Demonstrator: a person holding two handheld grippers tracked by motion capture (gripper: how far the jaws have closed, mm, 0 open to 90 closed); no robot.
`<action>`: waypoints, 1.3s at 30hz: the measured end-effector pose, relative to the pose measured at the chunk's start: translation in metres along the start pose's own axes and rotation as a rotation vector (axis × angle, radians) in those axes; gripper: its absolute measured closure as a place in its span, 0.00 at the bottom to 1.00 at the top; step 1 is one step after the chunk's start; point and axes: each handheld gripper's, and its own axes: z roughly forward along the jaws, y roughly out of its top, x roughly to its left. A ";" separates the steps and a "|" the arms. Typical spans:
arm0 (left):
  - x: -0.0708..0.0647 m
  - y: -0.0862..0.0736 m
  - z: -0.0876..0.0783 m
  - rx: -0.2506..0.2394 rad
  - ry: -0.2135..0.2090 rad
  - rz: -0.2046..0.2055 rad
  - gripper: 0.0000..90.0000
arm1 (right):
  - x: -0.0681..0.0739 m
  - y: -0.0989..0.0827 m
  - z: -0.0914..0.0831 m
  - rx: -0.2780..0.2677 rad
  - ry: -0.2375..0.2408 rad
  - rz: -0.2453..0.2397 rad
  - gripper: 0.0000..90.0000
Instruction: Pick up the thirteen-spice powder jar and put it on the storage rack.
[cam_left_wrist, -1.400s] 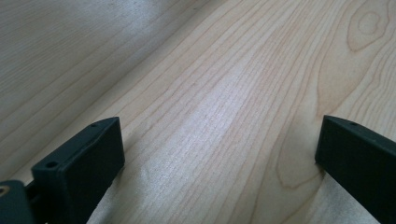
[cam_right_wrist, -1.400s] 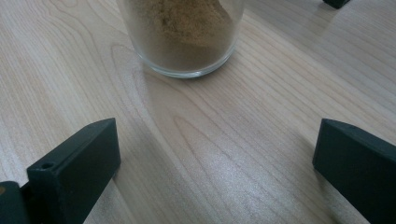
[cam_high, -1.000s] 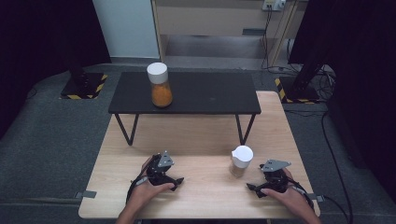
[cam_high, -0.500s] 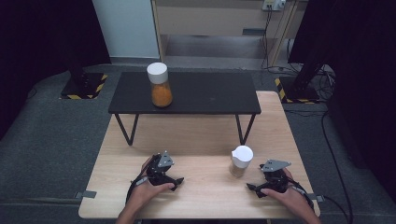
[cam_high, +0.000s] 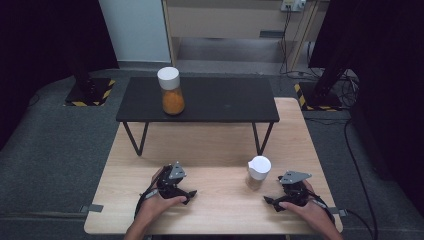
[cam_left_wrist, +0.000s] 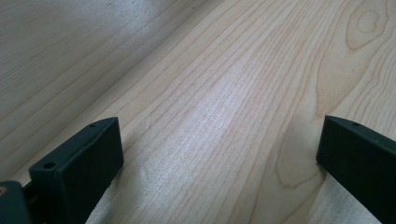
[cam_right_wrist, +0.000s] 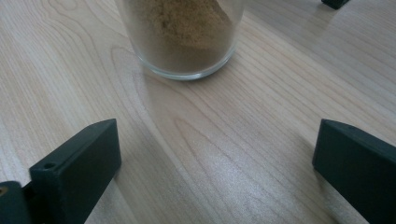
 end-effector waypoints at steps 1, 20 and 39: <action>0.000 0.000 0.000 0.000 0.000 0.000 0.00 | 0.000 0.000 0.000 -0.003 0.001 -0.001 0.05; 0.000 0.000 0.000 -0.001 0.000 0.000 0.00 | -0.001 0.004 -0.009 -0.064 0.043 0.007 0.07; -0.001 0.000 0.000 -0.001 0.003 -0.002 0.00 | -0.004 0.022 -0.014 -0.116 0.070 -0.002 0.08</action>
